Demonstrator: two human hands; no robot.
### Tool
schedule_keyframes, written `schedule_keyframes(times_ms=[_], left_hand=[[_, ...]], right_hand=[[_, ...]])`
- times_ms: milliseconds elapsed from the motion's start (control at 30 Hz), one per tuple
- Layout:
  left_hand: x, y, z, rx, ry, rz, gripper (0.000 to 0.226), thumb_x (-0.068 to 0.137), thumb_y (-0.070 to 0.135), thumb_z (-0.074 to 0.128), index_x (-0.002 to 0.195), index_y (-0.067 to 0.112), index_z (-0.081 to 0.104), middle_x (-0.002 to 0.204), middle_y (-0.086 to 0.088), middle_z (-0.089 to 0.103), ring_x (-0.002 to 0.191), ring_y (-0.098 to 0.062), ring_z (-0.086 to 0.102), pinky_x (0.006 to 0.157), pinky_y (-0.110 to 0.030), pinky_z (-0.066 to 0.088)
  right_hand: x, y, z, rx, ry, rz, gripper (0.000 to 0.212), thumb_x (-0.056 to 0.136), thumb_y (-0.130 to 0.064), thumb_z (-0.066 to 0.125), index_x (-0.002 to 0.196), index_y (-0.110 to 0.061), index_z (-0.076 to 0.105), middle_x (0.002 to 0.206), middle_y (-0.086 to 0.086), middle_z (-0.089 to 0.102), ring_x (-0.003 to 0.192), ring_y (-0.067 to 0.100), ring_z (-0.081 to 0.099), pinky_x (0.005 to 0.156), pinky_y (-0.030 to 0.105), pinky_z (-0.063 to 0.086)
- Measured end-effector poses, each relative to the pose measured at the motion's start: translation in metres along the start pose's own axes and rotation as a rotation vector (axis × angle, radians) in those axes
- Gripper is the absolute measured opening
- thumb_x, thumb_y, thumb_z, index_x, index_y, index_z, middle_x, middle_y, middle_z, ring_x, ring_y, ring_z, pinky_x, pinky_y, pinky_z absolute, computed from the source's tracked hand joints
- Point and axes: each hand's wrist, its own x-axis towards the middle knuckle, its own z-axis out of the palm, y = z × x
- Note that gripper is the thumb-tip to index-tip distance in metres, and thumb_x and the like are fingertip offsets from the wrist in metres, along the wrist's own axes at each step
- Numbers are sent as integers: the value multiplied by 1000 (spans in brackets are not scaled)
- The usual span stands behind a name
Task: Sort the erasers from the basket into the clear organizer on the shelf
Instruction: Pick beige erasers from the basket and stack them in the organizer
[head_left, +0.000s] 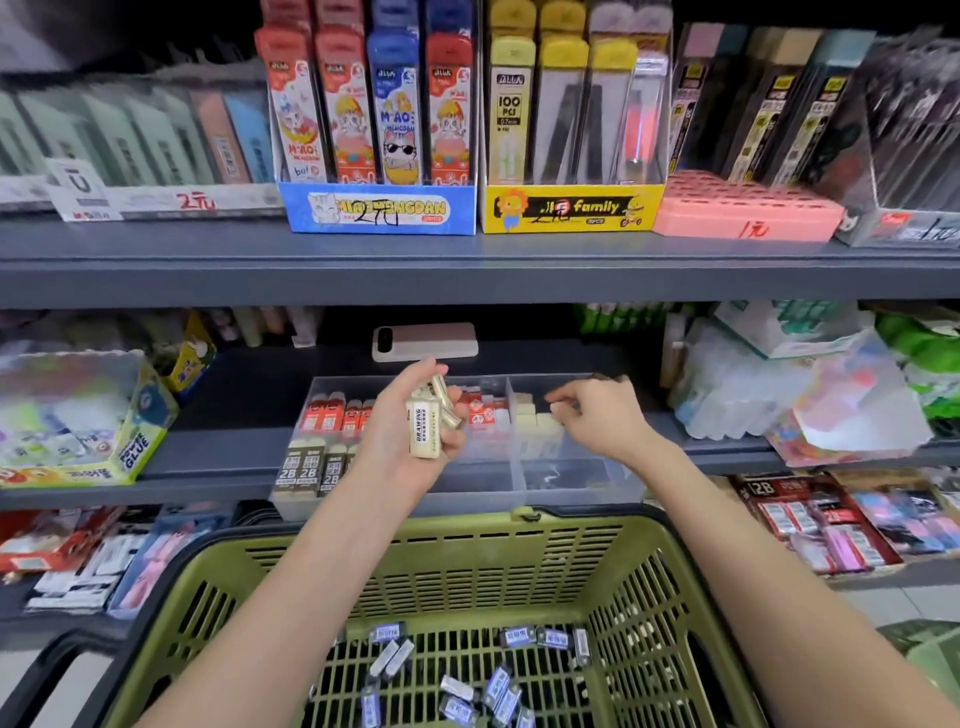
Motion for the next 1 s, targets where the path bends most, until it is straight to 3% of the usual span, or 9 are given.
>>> schedule_keyframes(times_ms=[100, 200, 267, 400, 567, 700, 833, 900, 1000], left_hand=[[3, -3, 3, -19, 4, -1, 12, 86, 23, 60, 87, 11, 59, 65, -6, 56, 51, -16, 51, 33, -14, 34], [6, -6, 6, -25, 17, 3, 15, 87, 26, 60, 90, 11, 59, 64, -7, 56, 51, -16, 51, 33, -15, 34], [8, -8, 7, -19, 16, 4, 19, 88, 30, 58, 91, 11, 59, 63, -7, 56, 50, -17, 52, 33, -16, 33], [10, -13, 11, 5, 23, -35, 36, 93, 46, 48, 82, 13, 60, 60, -5, 60, 49, -15, 55, 47, -23, 41], [10, -18, 18, -14, 86, -50, 40, 94, 50, 45, 85, 14, 59, 68, -4, 60, 63, -19, 56, 63, -31, 45], [7, -19, 19, 62, 155, -78, 40, 94, 49, 45, 88, 12, 58, 59, -4, 61, 45, -16, 56, 48, -23, 45], [5, -20, 21, 92, 116, -72, 46, 97, 47, 41, 79, 10, 61, 56, -5, 63, 47, -17, 59, 55, -27, 48], [6, -18, 23, 111, 120, -61, 46, 98, 47, 38, 84, 10, 60, 63, -6, 66, 48, -17, 61, 55, -26, 47], [7, -11, 21, 95, 199, -65, 36, 97, 44, 43, 86, 12, 56, 69, -8, 59, 46, -17, 55, 37, -17, 41]], right_hand=[[-3, 4, -3, -35, -13, -35, 31, 98, -24, 39, 119, -27, 62, 117, -3, 66, 118, 24, 50, 99, 35, 27], [-14, -9, -12, -89, 169, -87, 29, 98, -28, 40, 116, -24, 64, 107, -1, 70, 104, 26, 53, 87, 34, 30], [-30, -29, -20, 158, 312, -170, 26, 94, -35, 48, 107, -24, 68, 95, -5, 71, 93, 22, 55, 81, 33, 30], [-59, -76, -36, 358, 252, -391, 38, 86, -48, 51, 115, -30, 64, 93, -10, 61, 90, 13, 47, 81, 30, 31], [-68, -96, -37, 324, 268, -384, 22, 84, -26, 67, 103, -14, 68, 91, -2, 60, 87, 21, 48, 81, 34, 37], [-68, -90, -43, 605, 153, -297, 3, 85, -19, 65, 88, -18, 65, 90, -8, 61, 91, 13, 50, 83, 26, 39], [-70, -93, -43, 680, 11, -262, 22, 82, -17, 68, 101, -26, 62, 93, -6, 63, 86, 8, 49, 79, 22, 41], [-69, -93, -45, 721, 14, -264, 30, 79, -14, 71, 99, -35, 63, 89, -7, 64, 80, 7, 50, 78, 21, 43], [-57, -75, -56, 856, 158, -234, 35, 76, -8, 74, 85, -40, 62, 80, -14, 65, 72, 3, 54, 72, 17, 46]])
